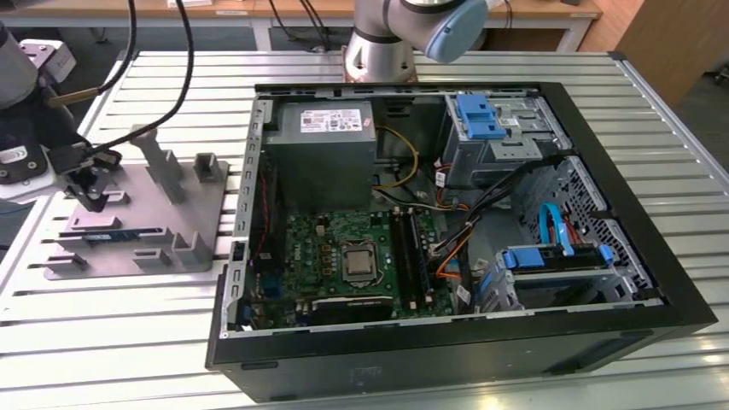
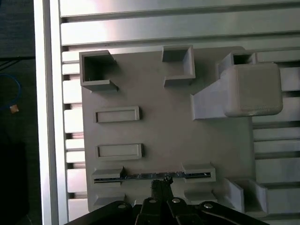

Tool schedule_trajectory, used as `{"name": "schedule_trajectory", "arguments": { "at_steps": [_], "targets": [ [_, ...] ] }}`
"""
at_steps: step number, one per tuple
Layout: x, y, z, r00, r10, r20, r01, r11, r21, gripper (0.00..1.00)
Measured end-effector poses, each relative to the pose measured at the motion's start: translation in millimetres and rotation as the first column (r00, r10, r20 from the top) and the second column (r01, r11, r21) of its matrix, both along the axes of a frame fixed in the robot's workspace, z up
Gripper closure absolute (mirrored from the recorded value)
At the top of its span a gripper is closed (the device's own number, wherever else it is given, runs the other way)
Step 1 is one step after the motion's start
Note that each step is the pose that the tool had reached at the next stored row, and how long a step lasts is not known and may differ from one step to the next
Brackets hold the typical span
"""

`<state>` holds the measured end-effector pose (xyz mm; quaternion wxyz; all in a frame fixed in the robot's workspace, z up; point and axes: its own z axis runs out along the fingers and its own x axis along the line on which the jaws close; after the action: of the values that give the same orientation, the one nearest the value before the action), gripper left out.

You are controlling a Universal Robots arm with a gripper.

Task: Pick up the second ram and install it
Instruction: 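Reach for the second ram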

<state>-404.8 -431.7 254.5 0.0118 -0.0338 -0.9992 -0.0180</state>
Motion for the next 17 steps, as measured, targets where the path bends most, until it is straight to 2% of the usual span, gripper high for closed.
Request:
{"name": "schedule_trajectory", "arguments": {
  "at_steps": [5,17],
  "targets": [
    [0.4,0.0,-9.1,0.9968,0.08,-0.0001,-0.08,0.9968,0.0001,0.9],
    [0.4,-0.3,-29.7,0.9967,0.081,-0.0001,-0.081,0.9967,0.0001,0.9]
  ]
}}
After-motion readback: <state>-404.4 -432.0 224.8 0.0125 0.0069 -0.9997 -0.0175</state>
